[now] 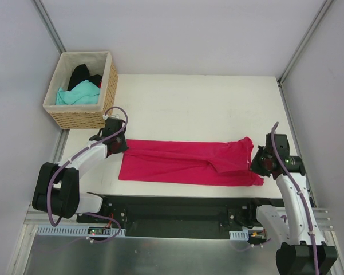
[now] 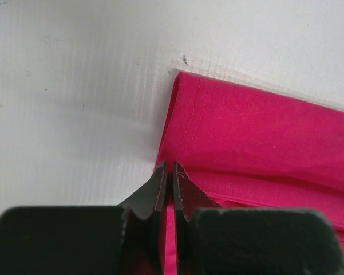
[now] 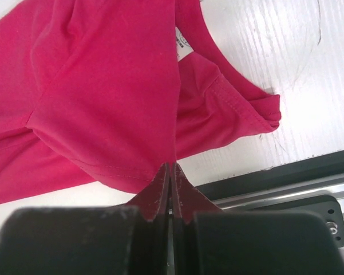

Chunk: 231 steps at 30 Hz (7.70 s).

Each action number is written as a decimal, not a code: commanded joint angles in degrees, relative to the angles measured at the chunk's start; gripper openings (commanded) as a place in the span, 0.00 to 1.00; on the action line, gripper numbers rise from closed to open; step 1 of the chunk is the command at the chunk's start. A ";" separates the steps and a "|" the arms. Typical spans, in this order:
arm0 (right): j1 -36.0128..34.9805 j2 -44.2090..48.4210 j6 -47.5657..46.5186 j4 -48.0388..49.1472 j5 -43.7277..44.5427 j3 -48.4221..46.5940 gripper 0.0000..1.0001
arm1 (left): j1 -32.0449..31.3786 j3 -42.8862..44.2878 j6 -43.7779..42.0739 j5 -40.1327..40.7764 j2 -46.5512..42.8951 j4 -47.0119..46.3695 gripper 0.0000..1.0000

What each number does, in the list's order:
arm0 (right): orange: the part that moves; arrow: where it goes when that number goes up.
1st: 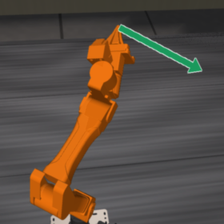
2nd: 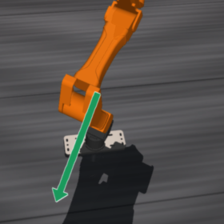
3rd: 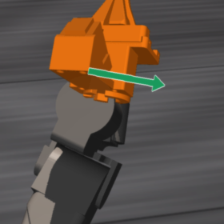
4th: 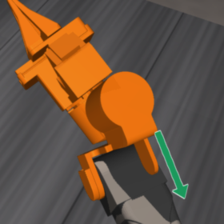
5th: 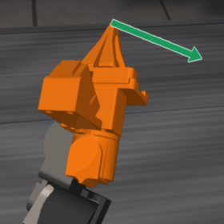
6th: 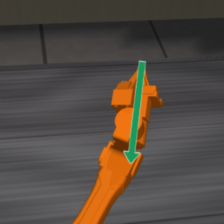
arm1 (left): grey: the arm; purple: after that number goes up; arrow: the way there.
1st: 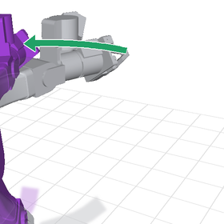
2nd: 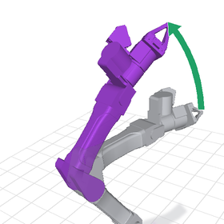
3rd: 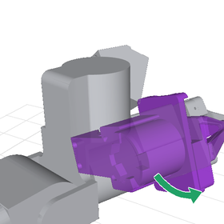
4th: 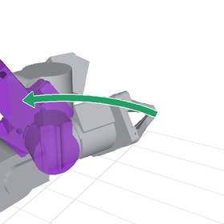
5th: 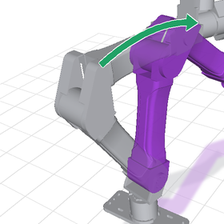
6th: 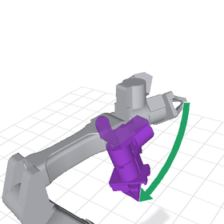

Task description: Fold and stack the t-shirts

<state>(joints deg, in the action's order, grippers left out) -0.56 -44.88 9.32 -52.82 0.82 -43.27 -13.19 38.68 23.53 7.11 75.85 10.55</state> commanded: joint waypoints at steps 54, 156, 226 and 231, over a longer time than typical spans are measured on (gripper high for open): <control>1.87 -45.64 -7.04 18.98 6.83 -23.00 0.58 | -11.16 21.00 13.21 -0.17 8.34 10.46 0.88; -20.80 -39.65 53.00 16.77 11.84 -6.30 1.00 | -16.16 18.37 -27.87 -24.87 18.00 4.85 0.99; -20.89 -107.43 17.92 28.56 -8.02 -92.17 0.97 | -44.46 29.26 49.78 6.16 31.10 23.73 0.99; -20.71 -108.92 18.10 31.28 -10.05 -94.10 0.97 | -43.06 29.44 48.19 5.72 32.51 22.42 0.99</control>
<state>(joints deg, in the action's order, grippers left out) -22.04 -149.64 28.45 -23.66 -9.39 -135.20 -57.69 68.51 72.88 12.53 105.10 33.91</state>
